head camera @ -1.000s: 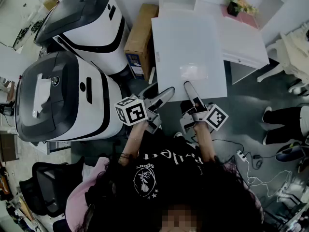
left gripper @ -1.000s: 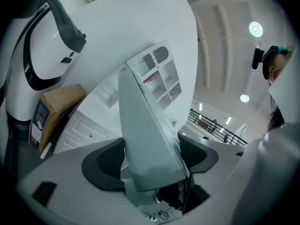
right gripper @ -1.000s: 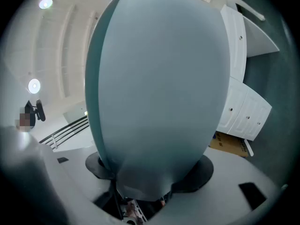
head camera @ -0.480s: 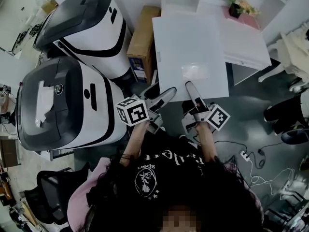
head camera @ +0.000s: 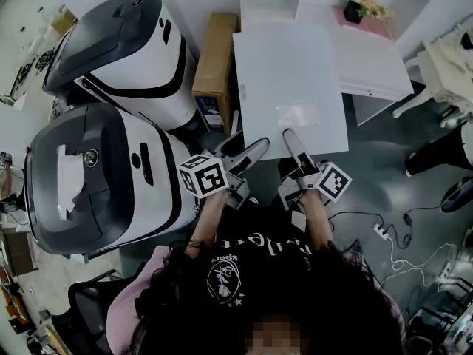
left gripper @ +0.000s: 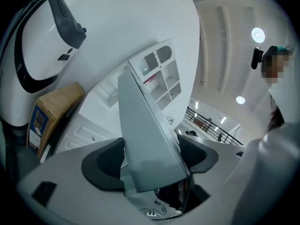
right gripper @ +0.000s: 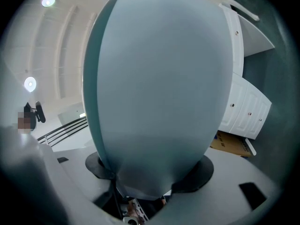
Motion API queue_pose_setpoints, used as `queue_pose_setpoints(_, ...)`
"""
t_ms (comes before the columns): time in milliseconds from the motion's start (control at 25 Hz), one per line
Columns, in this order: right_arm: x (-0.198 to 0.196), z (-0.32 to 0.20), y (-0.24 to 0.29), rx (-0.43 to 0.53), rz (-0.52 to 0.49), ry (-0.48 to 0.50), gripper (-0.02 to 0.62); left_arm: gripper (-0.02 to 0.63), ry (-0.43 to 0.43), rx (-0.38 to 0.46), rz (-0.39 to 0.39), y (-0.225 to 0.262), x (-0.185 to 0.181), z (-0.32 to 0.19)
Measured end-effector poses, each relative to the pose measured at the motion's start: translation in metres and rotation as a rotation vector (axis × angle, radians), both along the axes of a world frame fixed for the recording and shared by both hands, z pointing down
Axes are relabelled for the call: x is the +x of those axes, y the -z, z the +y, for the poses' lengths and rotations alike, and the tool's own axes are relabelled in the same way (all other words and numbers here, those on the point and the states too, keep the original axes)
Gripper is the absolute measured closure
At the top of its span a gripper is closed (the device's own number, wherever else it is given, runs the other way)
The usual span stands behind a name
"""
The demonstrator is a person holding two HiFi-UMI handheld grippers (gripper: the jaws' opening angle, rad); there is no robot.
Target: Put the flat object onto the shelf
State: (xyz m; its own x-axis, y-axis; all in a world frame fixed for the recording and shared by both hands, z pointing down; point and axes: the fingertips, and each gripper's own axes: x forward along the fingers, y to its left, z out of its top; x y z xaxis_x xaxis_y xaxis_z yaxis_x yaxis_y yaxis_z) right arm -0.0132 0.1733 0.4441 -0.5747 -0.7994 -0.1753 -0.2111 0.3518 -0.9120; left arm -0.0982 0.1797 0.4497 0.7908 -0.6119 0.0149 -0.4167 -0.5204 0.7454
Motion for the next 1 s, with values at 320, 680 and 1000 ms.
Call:
queue_pose_setpoints(320, 0.005, -0.017, -0.005, -0.033, 0.002, -0.005, 0.279, 0.222, -0.005, -0.028, 0.014, -0.006, 0.006, -0.018)
queue_pose_setpoints(680, 0.024, -0.078, -0.019, -0.050, -0.015, 0.068, 0.279, 0.222, 0.062, -0.047, -0.016, -0.016, 0.024, -0.072)
queue_pose_setpoints(1000, 0.078, -0.170, -0.009, -0.059, 0.000, 0.165, 0.279, 0.222, 0.152, -0.057, -0.002, -0.009, 0.080, -0.157)
